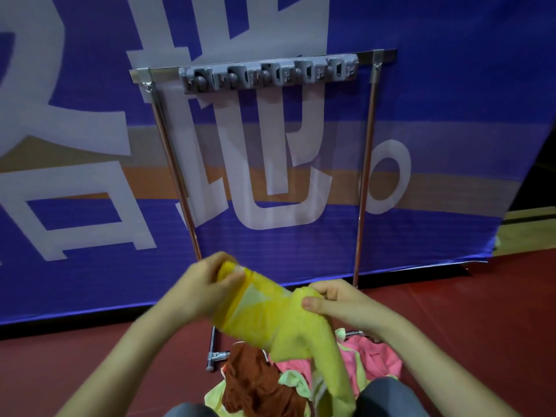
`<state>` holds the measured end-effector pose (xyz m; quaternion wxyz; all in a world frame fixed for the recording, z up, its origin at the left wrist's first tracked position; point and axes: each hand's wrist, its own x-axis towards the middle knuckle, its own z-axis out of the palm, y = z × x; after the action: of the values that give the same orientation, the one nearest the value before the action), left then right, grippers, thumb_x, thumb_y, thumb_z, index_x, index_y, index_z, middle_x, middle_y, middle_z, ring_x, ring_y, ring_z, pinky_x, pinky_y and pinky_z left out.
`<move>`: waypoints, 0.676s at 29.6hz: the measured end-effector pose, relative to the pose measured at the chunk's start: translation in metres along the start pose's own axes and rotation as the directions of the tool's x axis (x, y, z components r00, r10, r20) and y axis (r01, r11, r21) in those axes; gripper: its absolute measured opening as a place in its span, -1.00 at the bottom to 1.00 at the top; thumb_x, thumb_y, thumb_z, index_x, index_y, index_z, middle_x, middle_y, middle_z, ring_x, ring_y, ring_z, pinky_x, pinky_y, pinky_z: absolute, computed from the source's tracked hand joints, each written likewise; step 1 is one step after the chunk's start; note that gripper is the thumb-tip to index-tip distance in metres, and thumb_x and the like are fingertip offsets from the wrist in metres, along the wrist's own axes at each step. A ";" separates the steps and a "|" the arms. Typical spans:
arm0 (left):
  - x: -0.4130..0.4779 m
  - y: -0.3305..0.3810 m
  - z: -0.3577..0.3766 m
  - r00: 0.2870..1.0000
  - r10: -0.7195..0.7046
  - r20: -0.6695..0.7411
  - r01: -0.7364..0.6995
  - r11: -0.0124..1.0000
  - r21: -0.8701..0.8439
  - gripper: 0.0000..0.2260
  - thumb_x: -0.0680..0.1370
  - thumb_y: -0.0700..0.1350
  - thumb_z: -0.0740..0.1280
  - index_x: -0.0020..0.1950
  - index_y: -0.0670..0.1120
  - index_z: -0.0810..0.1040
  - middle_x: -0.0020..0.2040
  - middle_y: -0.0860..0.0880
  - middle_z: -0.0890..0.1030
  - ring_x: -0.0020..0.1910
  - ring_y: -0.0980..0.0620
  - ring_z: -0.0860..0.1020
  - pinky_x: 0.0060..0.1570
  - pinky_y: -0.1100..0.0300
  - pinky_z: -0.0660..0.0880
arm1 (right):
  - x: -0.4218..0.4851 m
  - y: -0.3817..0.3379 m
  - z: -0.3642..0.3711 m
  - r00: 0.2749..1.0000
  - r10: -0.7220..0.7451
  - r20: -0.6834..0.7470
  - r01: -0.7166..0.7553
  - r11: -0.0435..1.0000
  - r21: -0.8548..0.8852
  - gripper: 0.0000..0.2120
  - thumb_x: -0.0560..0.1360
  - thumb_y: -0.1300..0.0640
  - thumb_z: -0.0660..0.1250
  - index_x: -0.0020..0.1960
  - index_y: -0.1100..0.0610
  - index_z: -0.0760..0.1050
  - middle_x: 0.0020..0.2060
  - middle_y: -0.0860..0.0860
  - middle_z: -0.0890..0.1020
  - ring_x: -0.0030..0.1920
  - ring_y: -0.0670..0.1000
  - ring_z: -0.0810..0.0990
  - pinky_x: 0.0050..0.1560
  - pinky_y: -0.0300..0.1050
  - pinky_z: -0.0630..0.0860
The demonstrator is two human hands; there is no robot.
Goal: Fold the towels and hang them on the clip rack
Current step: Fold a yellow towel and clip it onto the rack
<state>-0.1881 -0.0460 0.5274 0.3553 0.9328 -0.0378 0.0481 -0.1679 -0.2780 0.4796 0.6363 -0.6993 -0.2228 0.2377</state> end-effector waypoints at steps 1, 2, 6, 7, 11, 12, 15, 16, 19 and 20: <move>-0.002 0.005 0.009 0.998 0.034 0.048 -0.032 0.999 -0.036 -0.82 0.53 -0.02 0.23 0.05 -0.07 0.51 -0.01 0.02 0.54 -0.02 0.10 0.50 -0.03 0.29 0.40 | -0.001 -0.005 0.002 1.000 -0.002 0.013 0.002 1.000 0.010 -0.83 0.35 -0.02 0.37 -0.26 0.09 0.52 -0.42 -0.12 0.56 -0.38 -0.17 0.49 -0.32 -0.32 0.41; -0.004 0.011 0.018 0.992 0.080 0.093 -0.072 0.993 -0.091 -0.79 0.54 0.02 0.19 0.10 -0.02 0.50 0.07 0.06 0.53 0.05 0.19 0.48 0.02 0.40 0.36 | -0.001 -0.008 0.003 0.999 -0.010 0.033 0.009 1.000 0.023 -0.85 0.38 0.01 0.37 -0.25 0.09 0.52 -0.42 -0.12 0.58 -0.37 -0.18 0.51 -0.30 -0.33 0.43; -0.010 0.039 0.045 0.957 0.224 0.182 -0.134 0.903 -0.409 -0.55 0.48 0.23 0.11 -0.08 -0.12 0.55 -0.11 0.02 0.58 -0.13 0.19 0.53 -0.02 0.34 0.41 | 0.000 -0.025 0.010 0.994 -0.045 0.101 0.044 0.999 0.010 -0.93 0.45 0.10 0.33 -0.15 0.09 0.55 -0.37 -0.17 0.65 -0.29 -0.23 0.58 -0.21 -0.38 0.48; -0.009 0.044 0.049 0.960 0.231 0.158 -0.140 0.884 -0.447 -0.47 0.42 0.27 0.11 -0.11 -0.20 0.51 -0.19 -0.04 0.54 -0.20 0.13 0.49 -0.08 0.25 0.42 | -0.001 -0.030 0.011 0.993 -0.055 0.104 0.055 0.998 0.004 -0.88 0.41 0.02 0.38 -0.14 0.07 0.56 -0.34 -0.17 0.66 -0.26 -0.23 0.59 -0.18 -0.37 0.49; -0.008 0.054 0.051 0.982 0.161 0.102 -0.080 0.835 -0.545 -0.43 0.48 0.31 0.06 -0.32 -0.17 0.46 -0.37 -0.04 0.48 -0.33 0.10 0.43 -0.19 0.17 0.39 | -0.003 -0.041 0.010 0.992 -0.097 0.081 0.093 0.995 0.046 -0.73 0.25 -0.14 0.48 -0.23 0.04 0.60 -0.37 -0.15 0.67 -0.29 -0.22 0.61 -0.22 -0.38 0.49; -0.009 0.055 0.050 0.982 0.146 0.119 -0.058 0.836 -0.546 -0.46 0.47 0.32 0.03 -0.39 -0.09 0.46 -0.43 0.01 0.47 -0.38 0.12 0.42 -0.23 0.21 0.39 | -0.004 -0.041 0.008 0.992 -0.103 0.069 0.099 0.993 0.063 -0.81 0.30 -0.06 0.45 -0.23 0.06 0.59 -0.40 -0.14 0.66 -0.31 -0.22 0.60 -0.25 -0.39 0.48; -0.011 0.055 0.050 0.975 0.160 0.154 -0.042 0.814 -0.579 -0.47 0.46 0.28 0.07 -0.39 -0.13 0.50 -0.47 0.00 0.46 -0.44 0.11 0.41 -0.34 0.26 0.38 | -0.007 -0.043 0.006 0.990 -0.118 0.073 0.112 0.990 0.087 -0.68 0.23 -0.19 0.47 -0.23 0.06 0.60 -0.39 -0.12 0.66 -0.31 -0.21 0.60 -0.24 -0.39 0.48; -0.011 0.054 0.049 0.974 0.172 0.149 -0.046 0.789 -0.613 -0.46 0.47 0.25 0.11 -0.35 -0.20 0.49 -0.47 -0.03 0.44 -0.46 0.10 0.40 -0.37 0.27 0.37 | -0.007 -0.042 0.007 0.990 -0.114 0.089 0.106 0.990 0.089 -0.60 0.15 -0.29 0.47 -0.26 0.03 0.62 -0.39 -0.13 0.66 -0.30 -0.22 0.60 -0.25 -0.39 0.47; -0.011 0.056 0.042 0.981 0.159 0.115 -0.035 0.717 -0.696 -0.51 0.43 0.18 0.24 -0.36 -0.27 0.44 -0.54 -0.02 0.39 -0.54 0.13 0.35 -0.47 0.31 0.32 | -0.004 -0.031 0.009 0.992 -0.060 0.110 0.050 0.995 0.086 -0.48 0.07 -0.43 0.40 -0.27 -0.01 0.62 -0.34 -0.11 0.59 -0.22 -0.06 0.50 -0.16 -0.21 0.37; -0.011 0.057 0.038 0.982 0.154 0.107 -0.031 0.697 -0.717 -0.56 0.38 0.14 0.25 -0.41 -0.25 0.42 -0.56 0.00 0.40 -0.57 0.14 0.35 -0.48 0.32 0.33 | -0.004 -0.026 0.008 0.993 -0.031 0.115 0.020 0.995 0.095 -0.43 0.06 -0.44 0.40 -0.24 0.02 0.61 -0.30 -0.06 0.56 -0.19 0.00 0.45 -0.12 -0.11 0.34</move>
<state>-0.2025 -0.1134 0.5358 0.6808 0.7207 -0.1284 -0.0267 -0.1764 -0.2716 0.5049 0.6573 -0.6508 -0.2571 0.2799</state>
